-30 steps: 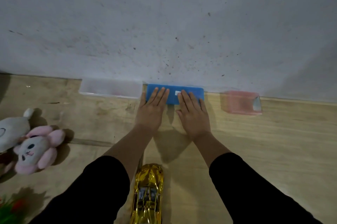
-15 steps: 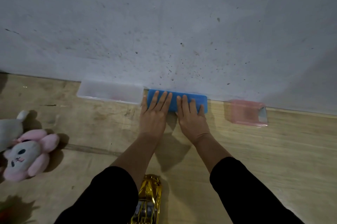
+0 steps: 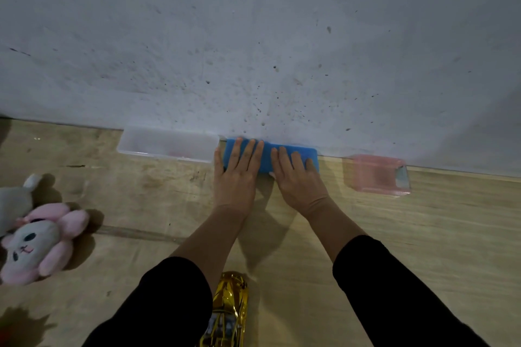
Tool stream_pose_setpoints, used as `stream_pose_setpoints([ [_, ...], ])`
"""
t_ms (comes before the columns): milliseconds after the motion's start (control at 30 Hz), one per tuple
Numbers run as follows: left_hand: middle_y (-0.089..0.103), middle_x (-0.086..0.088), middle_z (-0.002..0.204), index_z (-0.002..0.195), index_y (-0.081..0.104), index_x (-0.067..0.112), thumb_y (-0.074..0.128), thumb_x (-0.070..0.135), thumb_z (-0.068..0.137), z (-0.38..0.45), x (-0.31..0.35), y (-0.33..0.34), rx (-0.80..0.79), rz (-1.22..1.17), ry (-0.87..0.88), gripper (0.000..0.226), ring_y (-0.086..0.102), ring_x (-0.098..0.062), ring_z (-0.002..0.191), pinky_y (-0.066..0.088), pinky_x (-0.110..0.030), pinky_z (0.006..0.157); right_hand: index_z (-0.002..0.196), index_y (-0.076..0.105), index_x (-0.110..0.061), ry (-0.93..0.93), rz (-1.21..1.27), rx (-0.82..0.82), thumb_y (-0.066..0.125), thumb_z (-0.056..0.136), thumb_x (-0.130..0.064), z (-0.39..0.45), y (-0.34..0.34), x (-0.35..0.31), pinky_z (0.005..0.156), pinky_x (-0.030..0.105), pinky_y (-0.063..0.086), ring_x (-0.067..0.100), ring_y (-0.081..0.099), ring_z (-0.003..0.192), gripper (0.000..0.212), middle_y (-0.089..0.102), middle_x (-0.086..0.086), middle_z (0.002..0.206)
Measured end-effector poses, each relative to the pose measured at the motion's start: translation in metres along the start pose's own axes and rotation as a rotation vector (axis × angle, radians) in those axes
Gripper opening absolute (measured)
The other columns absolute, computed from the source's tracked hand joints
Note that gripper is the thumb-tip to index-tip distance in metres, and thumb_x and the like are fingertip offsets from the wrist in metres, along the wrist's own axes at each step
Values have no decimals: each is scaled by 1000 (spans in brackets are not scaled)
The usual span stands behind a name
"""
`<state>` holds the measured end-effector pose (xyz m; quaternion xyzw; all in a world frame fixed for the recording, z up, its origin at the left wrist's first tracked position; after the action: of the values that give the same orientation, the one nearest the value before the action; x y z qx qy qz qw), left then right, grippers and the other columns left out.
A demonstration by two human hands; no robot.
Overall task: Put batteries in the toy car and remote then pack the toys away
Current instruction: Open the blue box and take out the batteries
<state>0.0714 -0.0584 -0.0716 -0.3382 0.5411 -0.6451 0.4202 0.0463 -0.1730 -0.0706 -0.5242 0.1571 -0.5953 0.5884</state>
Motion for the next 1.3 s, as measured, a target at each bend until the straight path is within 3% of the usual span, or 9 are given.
stream_pose_setpoints([
  [133, 3, -1, 160, 146, -15, 19, 44, 15, 93, -1, 1, -1, -64, 3, -23, 80, -12, -22, 142, -4, -54, 111, 115, 64, -11, 109, 86, 41, 45, 92, -32, 1, -14, 12, 73, 41, 50, 26, 60, 86, 37, 67, 11, 109],
  [200, -7, -2, 160, 142, -28, 20, 49, 19, 94, 0, 1, -4, -84, 8, -18, 91, -23, -22, 140, -11, -53, 110, 111, 64, -14, 139, 77, 81, 57, 88, -31, 3, -22, 17, 75, 43, 44, 26, 52, 89, 29, 65, 11, 102],
  [333, -9, -5, 159, 145, -28, 23, 63, 2, 80, 0, -3, -10, 13, 27, 11, 114, -22, -23, 144, -7, -54, 113, 108, 68, -15, 243, 108, 81, 62, 79, -8, 10, -36, 16, 60, 33, 43, 22, 55, 66, 30, 62, 4, 76],
  [500, -26, -5, 156, 150, -13, 18, 67, 3, 75, -5, -12, -10, 26, 69, 39, 111, -21, -24, 144, -4, -56, 114, 120, 62, -10, 380, 172, -32, 41, 83, -4, 18, -35, 29, 59, 33, 47, 23, 60, 68, 43, 64, 6, 82],
  [600, -24, -6, 157, 150, -14, 14, 70, 12, 77, -3, -15, -8, 25, 78, 42, 111, -17, -24, 145, 6, -55, 113, 133, 49, -8, 371, 209, -109, 41, 88, -12, 7, -29, 27, 74, 37, 51, 27, 64, 94, 46, 66, 10, 106],
  [700, -12, -4, 158, 150, -10, 14, 64, 29, 85, 3, -15, -12, 0, 100, 66, 99, -9, -23, 145, 8, -55, 113, 141, 36, -9, 352, 264, -226, 34, 93, -26, -8, -25, 18, 102, 47, 41, 29, 47, 130, 51, 50, 13, 139],
  [867, -12, -1, 157, 149, -12, 15, 57, 18, 86, 3, -14, -12, -1, 62, 36, 93, -23, -22, 143, 5, -56, 112, 143, 26, -9, 352, 310, -378, 16, 98, -41, -26, -11, 3, 115, 44, 12, 27, 38, 137, 56, 40, 11, 148],
  [1133, -6, -1, 158, 149, -14, 16, 44, 40, 89, 3, -8, -10, 15, -27, -6, 87, -25, -20, 143, 14, -58, 112, 132, 52, -7, 410, 381, -473, 1, 100, -40, -23, -8, 7, 101, 42, 40, 26, 54, 124, 68, 55, 11, 135],
  [1300, -10, 2, 158, 150, -12, 17, 51, 36, 91, 3, -5, -8, -13, -48, -53, 88, -27, -19, 142, 13, -56, 113, 124, 59, -3, 261, 310, -361, 28, 89, -41, -25, -2, 15, 94, 42, 49, 29, 60, 116, 60, 61, 14, 126],
])
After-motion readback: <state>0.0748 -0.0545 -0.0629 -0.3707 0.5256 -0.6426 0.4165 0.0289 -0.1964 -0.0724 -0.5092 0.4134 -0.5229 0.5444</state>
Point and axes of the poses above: each hand's wrist, its own z-axis towards the middle knuckle, its own y-axis out of the palm, x = y × z, the point moved 5 cm from there along z, towards the middle knuckle
